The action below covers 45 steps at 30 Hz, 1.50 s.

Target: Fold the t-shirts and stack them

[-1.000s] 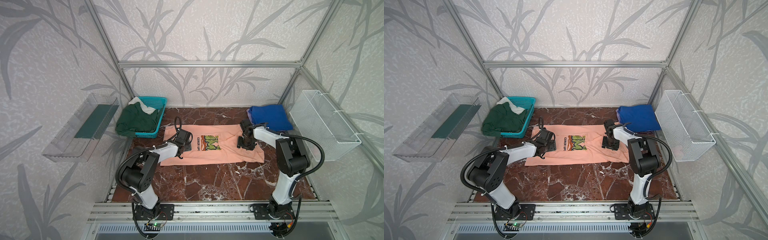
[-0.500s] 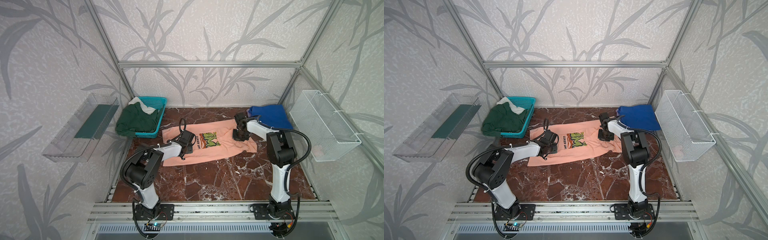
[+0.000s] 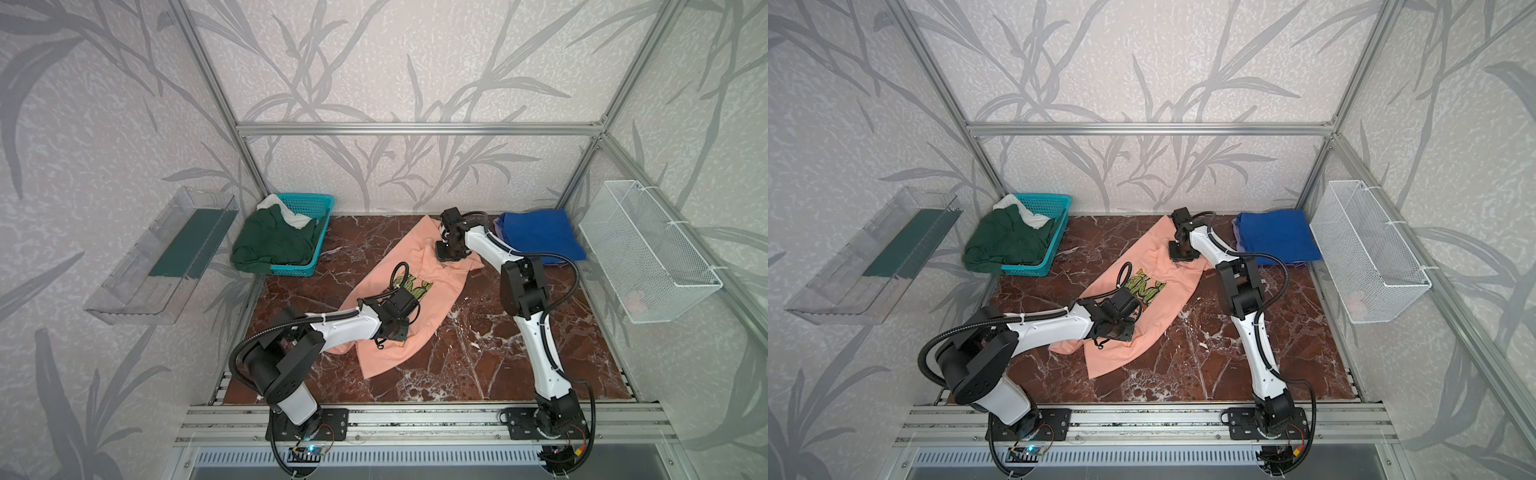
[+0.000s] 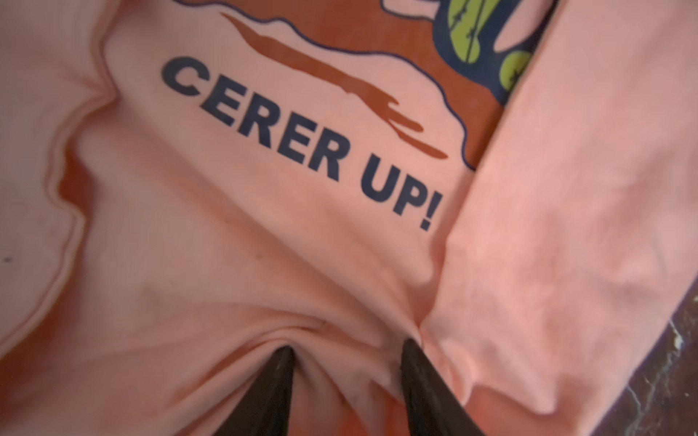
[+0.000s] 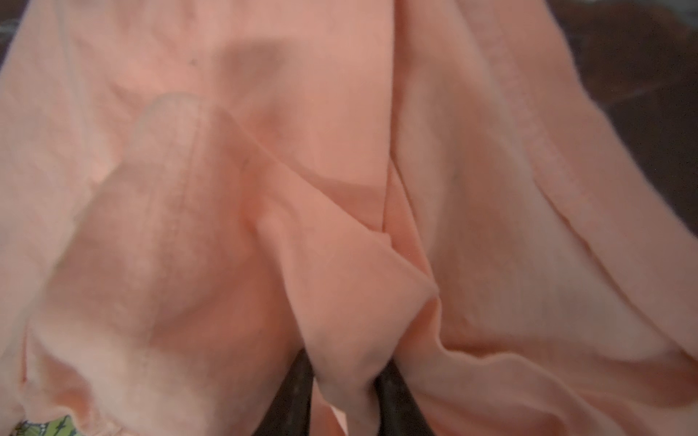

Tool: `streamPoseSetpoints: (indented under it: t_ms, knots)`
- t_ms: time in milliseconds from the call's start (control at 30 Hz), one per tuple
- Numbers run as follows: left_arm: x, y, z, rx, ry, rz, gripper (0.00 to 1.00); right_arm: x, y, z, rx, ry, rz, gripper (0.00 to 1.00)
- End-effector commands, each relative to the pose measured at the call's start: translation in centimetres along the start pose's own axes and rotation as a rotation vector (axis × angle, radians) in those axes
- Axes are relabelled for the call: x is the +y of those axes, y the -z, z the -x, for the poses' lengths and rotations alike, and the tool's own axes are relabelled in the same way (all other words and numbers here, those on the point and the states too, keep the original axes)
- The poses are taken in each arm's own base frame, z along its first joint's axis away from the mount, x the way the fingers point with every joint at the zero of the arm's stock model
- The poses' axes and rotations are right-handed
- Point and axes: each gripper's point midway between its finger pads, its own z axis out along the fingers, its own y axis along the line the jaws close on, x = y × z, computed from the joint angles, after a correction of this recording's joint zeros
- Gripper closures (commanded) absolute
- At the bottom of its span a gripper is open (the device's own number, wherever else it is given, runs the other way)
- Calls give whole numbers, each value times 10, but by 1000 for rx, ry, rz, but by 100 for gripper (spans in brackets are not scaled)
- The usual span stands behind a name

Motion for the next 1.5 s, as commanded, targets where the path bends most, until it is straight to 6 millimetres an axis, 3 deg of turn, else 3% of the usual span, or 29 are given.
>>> streamPoseSetpoints:
  t_ms: [0, 100, 233, 333, 433, 533, 667, 800, 967, 1267, 1467]
  knots:
    - [-8, 16, -5, 25, -15, -8, 46, 11, -7, -17, 119, 19, 44, 56]
    - [-9, 24, -2, -2, -15, -25, 42, 23, 18, 6, 64, 38, 75, 28]
    - [-7, 39, 6, -57, -11, -42, 33, 33, 63, 36, -43, 36, 128, 8]
    - [-5, 51, 11, -96, -19, -53, 27, 28, 94, 48, -92, -16, 170, 2]
    - [0, 61, 14, -130, -24, -49, 20, 14, 118, 49, -107, -73, 169, 1]
    - [8, 67, 16, -163, 0, -31, 6, -8, 137, 36, -109, -106, 51, 1]
    - [15, 73, 20, -213, 4, -18, 3, -32, 153, 8, -113, -165, -48, 1]
    - [23, 78, 25, -283, 30, -17, 2, -43, 148, -20, -146, -232, 9, 3]
    - [23, 85, 29, -333, 41, -60, 2, -59, 134, -28, -234, -323, 128, 26]
    - [24, 89, 33, -341, 8, -42, 2, -72, 79, -16, -165, -402, 205, 32]
    - [26, 87, 32, -333, 4, -32, 2, -97, 51, -6, -176, -425, 85, 42]
